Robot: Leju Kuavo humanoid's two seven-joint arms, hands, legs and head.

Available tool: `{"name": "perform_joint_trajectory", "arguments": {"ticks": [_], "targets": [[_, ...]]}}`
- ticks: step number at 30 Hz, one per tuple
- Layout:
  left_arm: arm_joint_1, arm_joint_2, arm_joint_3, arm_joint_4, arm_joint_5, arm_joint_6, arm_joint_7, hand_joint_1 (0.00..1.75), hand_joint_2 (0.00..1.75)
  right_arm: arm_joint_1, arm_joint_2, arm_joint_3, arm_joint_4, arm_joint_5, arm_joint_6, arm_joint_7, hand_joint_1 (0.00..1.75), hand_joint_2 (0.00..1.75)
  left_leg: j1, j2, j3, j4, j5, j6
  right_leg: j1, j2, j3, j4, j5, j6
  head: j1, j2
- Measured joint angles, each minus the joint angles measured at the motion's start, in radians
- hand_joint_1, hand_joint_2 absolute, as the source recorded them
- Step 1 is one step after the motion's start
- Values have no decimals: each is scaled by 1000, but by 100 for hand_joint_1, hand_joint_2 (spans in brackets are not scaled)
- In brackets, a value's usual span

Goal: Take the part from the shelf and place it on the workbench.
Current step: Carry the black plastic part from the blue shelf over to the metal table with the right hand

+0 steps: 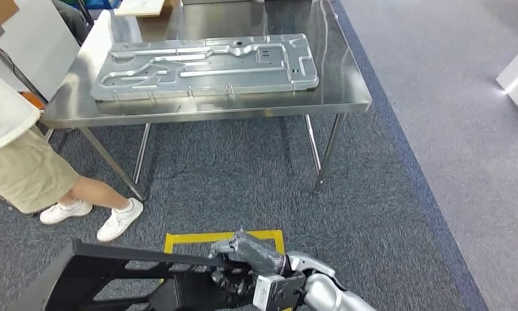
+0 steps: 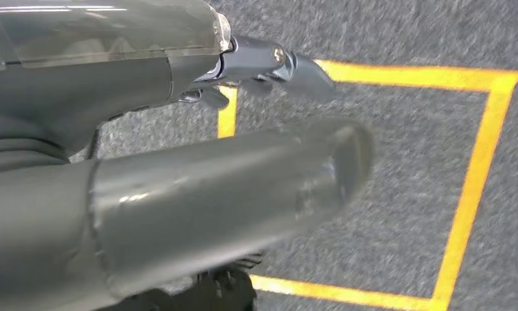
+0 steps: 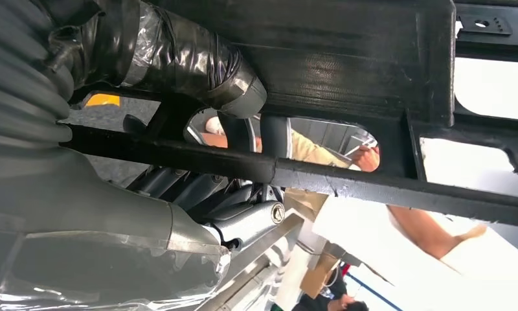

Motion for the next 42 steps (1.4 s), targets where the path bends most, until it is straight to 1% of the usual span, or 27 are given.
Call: {"name": "perform_joint_trajectory", "arguments": {"ticks": [2, 3, 4, 6, 7, 9, 10, 12, 14, 16, 17, 18, 19, 21, 22, 23, 25, 28, 30, 32, 33, 34, 35, 37, 38, 39, 42], "targets": [[2, 0, 0, 0, 0, 0, 0, 0, 0, 0, 1, 0, 1, 21, -9, 9, 168, 175, 1, 0, -78, 104, -39, -7, 0, -3, 11, -1, -10, -4, 0, 0], [3, 0, 0, 0, 0, 0, 0, 0, 0, 0, 1, 1, 2, 34, -16, 14, 168, 175, 2, 0, -103, 120, -37, -10, 1, -4, 17, -1, -16, -3, 0, 0], [4, 0, 0, 0, 0, 0, 0, 0, 0, 0, 1, 1, 2, 44, -22, 18, 168, 175, 3, 1, -111, 101, -12, -11, 1, -5, 26, -1, -23, -1, 0, 0], [5, 0, 1, 0, 0, 0, 0, 0, 0, 0, 3, 1, 2, 47, -27, 21, 168, 175, 3, 4, -83, -17, 82, -9, 0, -7, 45, -1, -37, 5, 0, 0], [5, -1, 1, 0, 0, 0, 0, 0, 0, 0, 4, 1, 1, 42, -26, 22, 168, 175, 1, 7, -65, -74, 105, -6, 1, -8, 52, -1, -43, 10, 0, 0], [4, -2, 2, 0, 0, 0, 0, 0, 0, 0, 5, 1, 1, 35, -21, 25, 168, 175, -5, 12, -47, -130, 108, 9, 4, -10, 60, -2, -50, 23, 0, 0], [5, -3, 2, 0, 0, -1, 0, 0, 0, 1, 5, 1, 1, 33, -19, 26, 168, 175, -7, 12, -45, -134, 99, 18, 5, -10, 62, 1, -49, 30, 0, 0], [8, -4, 4, 0, 1, -1, -1, 0, 0, 1, 5, 2, 0, 31, -17, 27, 168, 175, -4, 8, -29, -144, 118, 35, 5, -10, 67, 17, -50, 43, 0, 0], [6, -4, 6, 0, 2, -1, -1, 0, 0, -3, 5, 2, -4, 17, -9, 33, 168, 175, -2, 6, -12, -147, 120, 46, 3, -7, 42, 76, -83, 51, 1, 0], [4, -4, 8, 0, 4, -1, -3, 0, 0, -12, 5, 3, -16, -8, 1, 54, 168, 175, -5, 4, -6, -148, 113, 53, 2, -4, -30, 191, -141, 55, 1, 0], [4, -4, 8, 0, 4, -1, -3, 0, 0, -15, 5, 3, -23, -19, 4, 65, 168, 175, -6, 4, -4, -147, 109, 55, 2, -4, -69, 243, -160, 55, 1, 0], [5, -4, 8, 0, 4, -1, -3, 0, 0, -18, 5, 3, -29, -26, 5, 74, 168, 175, -8, 3, 0, -147, 104, 56, 3, -4, -96, 269, -162, 54, 1, 0], [5, -5, 9, 0, 5, -1, -3, 0, 0, -20, 5, 3, -34, -29, 6, 79, 168, 175, -10, 1, 7, -147, 99, 55, 4, -4, -106, 259, -141, 52, 1, 0], [6, -6, 9, 0, 6, 0, -3, 0, 0, -24, 5, 3, -44, -32, 6, 85, 168, 175, -13, -2, 25, -148, 85, 53, 9, -3, -78, 146, -49, 37, 1, 0], [6, -8, 10, 0, 6, 0, -3, 0, 0, -26, 5, 3, -48, -33, 5, 86, 168, 175, -15, -4, 34, -148, 78, 50, 13, -3, -61, 88, -15, 28, 1, 0], [5, -10, 12, 0, 8, 0, -3, 0, 0, -28, 5, 4, -53, -33, 4, 86, 168, 175, -15, -4, 38, -149, 73, 46, 18, -2, -49, 44, 0, 20, 1, 0], [5, -13, 15, 0, 9, 0, -4, 0, 0, -30, 4, 5, -63, -34, 1, 85, 168, 175, -14, -4, 43, -149, 69, 34, 24, 0, -42, 16, -1, 8, 1, 0], [4, -16, 17, 1, 10, 1, -5, 0, 0, -31, 2, 8, -85, -33, -2, 81, 168, 175, -14, -2, 48, -117, 67, 17, 16, 0, -9, -9, 12, -8, 0, 0], [1, -16, 17, 1, 11, 1, -6, 0, 0, -33, 2, 9, -95, -33, -4, 79, 168, 175, -10, -1, 1, -32, 41, 9, 11, -2, 12, -19, 7, -13, 0, 0], [2, -15, 18, 1, 10, 2, -6, 0, 0, -34, 2, 10, -99, -33, -5, 79, 168, 175, -5, -1, -78, 79, -5, -2, 10, -1, 25, -20, -5, -15, 0, 0], [3, -15, 19, 1, 9, 2, -6, 0, 0, -33, 2, 10, -100, -33, -5, 80, 168, 175, -2, -1, -109, 108, -19, -7, 9, 0, 32, -20, -13, -14, 0, 0], [5, -15, 20, 1, 9, 2, -6, 0, 0, -33, 2, 10, -100, -33, -6, 80, 168, 175, 1, 0, -124, 105, -14, -11, 8, 1, 41, -20, -21, -12, 0, 0], [6, -15, 20, 2, 8, 2, -6, 0, 0, -34, 2, 10, -100, -32, -7, 81, 168, 175, 3, 0, -122, 70, 14, -13, 7, 1, 53, -20, -30, -9, 0, 0], [6, -14, 21, 2, 7, 2, -6, 0, 0, -38, 2, 10, -99, -33, -8, 81, 168, 175, 4, 3, -91, -55, 109, -14, 5, 1, 78, -19, -50, 0, 0, 0], [6, -14, 22, 2, 7, 2, -6, 0, 0, -40, 2, 10, -99, -33, -9, 81, 168, 175, 1, 6, -77, -104, 138, -9, 5, 1, 86, -19, -59, 5, 0, 0], [6, -14, 22, 2, 6, 2, -5, 0, 0, -41, 3, 10, -99, -33, -10, 81, 168, 175, -2, 7, -69, -133, 156, -2, 6, 0, 90, -20, -66, 12, 0, 0], [6, -13, 23, 2, 3, 3, -5, 0, 0, -44, 4, 10, -100, -33, -11, 80, 168, 175, -5, 5, -56, -146, 155, 22, 6, 0, 95, -9, -70, 30, 0, 0]]}}
